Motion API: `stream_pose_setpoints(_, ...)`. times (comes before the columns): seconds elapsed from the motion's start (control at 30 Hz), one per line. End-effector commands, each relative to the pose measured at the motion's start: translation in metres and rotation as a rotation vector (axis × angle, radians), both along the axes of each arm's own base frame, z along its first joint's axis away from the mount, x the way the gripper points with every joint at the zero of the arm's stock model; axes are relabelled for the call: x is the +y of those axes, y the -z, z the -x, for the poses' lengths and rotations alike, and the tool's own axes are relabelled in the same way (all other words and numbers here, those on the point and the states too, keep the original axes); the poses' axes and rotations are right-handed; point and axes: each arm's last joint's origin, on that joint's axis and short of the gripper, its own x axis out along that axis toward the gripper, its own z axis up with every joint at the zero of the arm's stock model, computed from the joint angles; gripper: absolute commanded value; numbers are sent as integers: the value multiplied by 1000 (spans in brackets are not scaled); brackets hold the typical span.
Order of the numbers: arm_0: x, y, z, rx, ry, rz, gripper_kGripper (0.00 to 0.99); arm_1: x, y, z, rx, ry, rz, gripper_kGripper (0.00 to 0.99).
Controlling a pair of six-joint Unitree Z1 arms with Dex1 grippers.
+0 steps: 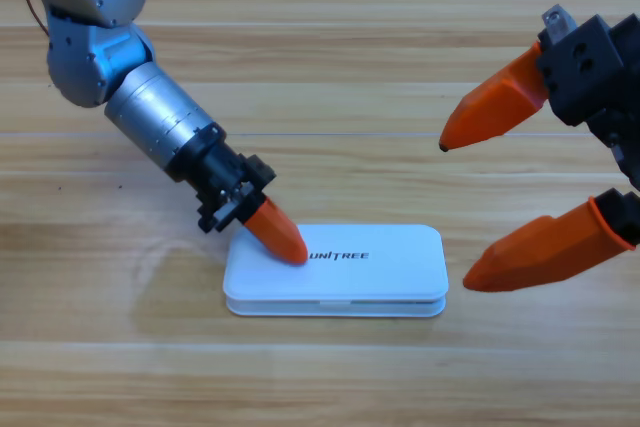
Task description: Clean up eraser and pencils
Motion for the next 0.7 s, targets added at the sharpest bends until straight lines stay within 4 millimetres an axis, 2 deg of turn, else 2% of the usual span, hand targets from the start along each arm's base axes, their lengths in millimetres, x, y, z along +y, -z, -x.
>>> stream_pose_setpoints(0.03,-13,7,17,27,57,-7,0,3,7,-1,25,-1,3,957)
stream_pose_setpoints(0.7,-19,19,26,-28,97,-73,0,4,7,-2,27,-2,3,957)
